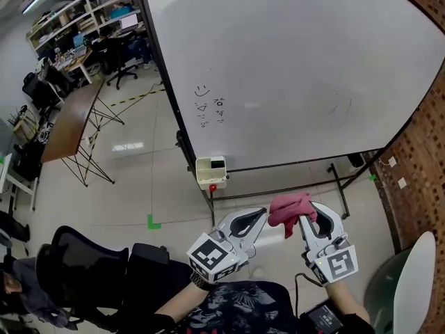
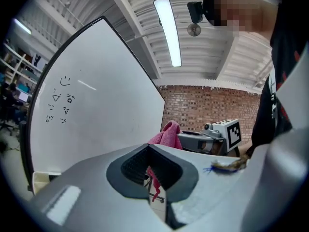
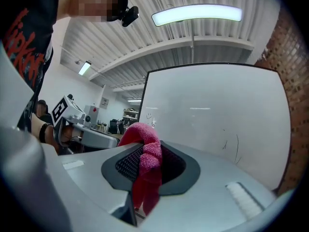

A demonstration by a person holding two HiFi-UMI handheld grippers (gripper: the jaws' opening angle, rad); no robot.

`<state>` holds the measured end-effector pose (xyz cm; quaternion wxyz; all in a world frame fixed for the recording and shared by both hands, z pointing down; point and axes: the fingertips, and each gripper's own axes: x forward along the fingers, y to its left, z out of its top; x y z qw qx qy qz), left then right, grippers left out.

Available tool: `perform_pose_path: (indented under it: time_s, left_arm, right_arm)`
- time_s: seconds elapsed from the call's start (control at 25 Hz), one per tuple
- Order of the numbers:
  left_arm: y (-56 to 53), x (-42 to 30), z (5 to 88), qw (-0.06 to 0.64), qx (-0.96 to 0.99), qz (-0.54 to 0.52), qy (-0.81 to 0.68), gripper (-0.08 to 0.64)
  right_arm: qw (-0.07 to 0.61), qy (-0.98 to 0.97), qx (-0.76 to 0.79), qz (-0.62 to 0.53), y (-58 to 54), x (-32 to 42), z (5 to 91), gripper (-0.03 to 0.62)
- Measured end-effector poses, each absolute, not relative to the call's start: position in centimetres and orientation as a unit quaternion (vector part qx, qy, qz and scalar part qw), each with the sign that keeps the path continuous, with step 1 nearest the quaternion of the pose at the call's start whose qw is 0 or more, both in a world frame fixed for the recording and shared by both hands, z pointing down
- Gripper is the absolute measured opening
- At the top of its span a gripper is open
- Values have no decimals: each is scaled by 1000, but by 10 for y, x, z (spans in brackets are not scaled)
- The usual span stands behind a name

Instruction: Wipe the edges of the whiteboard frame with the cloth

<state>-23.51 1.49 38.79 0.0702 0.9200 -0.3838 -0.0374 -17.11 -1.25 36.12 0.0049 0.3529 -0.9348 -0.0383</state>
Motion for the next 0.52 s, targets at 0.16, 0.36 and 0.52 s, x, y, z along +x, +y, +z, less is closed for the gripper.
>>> perform_pose_path:
  time_s: [0.16, 0.36, 0.52]
  left_arm:
    - [26, -242, 398, 82, 918, -37, -385, 3]
    - [33, -245, 401, 84, 914, -33, -395, 14]
    - [36, -248, 399, 85, 918, -33, -387, 69]
  right_arm:
    - [-24, -932, 358, -50, -4, -179, 362, 75]
    - [-31, -939, 339, -42, 2, -193, 364, 75]
    - [-33, -946, 321, -42, 8, -207, 361, 75]
